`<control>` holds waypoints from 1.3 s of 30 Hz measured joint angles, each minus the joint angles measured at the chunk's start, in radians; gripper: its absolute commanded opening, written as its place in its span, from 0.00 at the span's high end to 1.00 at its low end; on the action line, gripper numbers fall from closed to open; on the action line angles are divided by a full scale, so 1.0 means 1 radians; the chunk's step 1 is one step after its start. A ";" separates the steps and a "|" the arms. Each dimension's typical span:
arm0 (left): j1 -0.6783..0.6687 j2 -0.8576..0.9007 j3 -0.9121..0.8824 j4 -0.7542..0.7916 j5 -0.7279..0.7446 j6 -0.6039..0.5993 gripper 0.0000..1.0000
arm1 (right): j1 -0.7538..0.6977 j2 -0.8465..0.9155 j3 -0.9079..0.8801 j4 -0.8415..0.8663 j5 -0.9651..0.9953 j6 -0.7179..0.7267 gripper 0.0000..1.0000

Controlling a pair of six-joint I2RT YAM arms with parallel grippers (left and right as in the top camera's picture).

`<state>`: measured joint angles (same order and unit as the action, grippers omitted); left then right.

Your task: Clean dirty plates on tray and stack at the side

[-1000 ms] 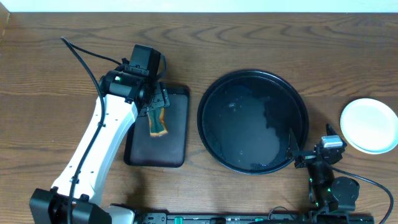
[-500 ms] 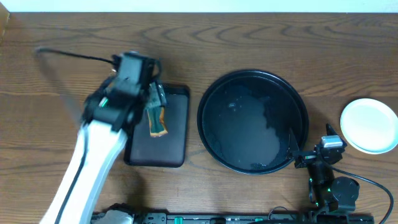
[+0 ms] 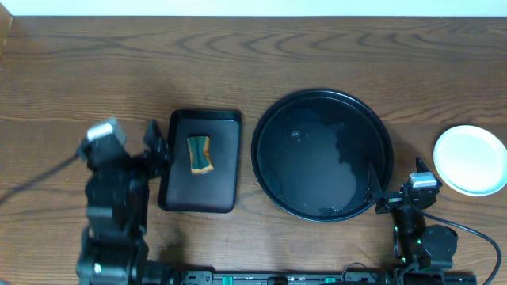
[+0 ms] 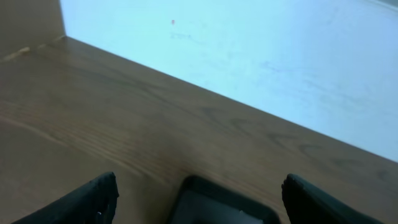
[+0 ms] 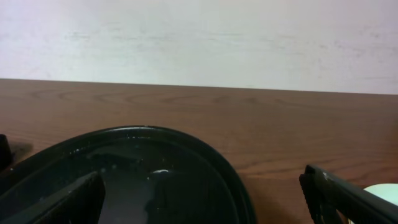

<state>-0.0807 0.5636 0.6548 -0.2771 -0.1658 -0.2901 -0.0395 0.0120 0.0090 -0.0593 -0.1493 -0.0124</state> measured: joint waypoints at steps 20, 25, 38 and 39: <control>0.104 -0.552 -0.552 0.260 0.014 0.003 0.15 | 0.000 0.000 0.000 0.000 0.002 0.000 0.01; 0.104 -0.553 -0.633 0.265 0.015 0.003 0.15 | 0.000 0.000 0.000 0.000 0.002 0.000 0.01; 0.104 -0.553 -0.633 0.259 0.029 0.003 0.15 | 0.000 0.000 -0.001 0.001 0.002 0.000 0.01; 0.104 -0.553 -0.633 0.259 0.029 0.003 0.15 | 0.000 0.000 -0.001 0.001 0.002 0.000 0.01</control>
<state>0.0235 0.0109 0.0219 -0.0177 -0.1364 -0.2871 -0.0395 0.0116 0.0082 -0.0586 -0.1478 -0.0120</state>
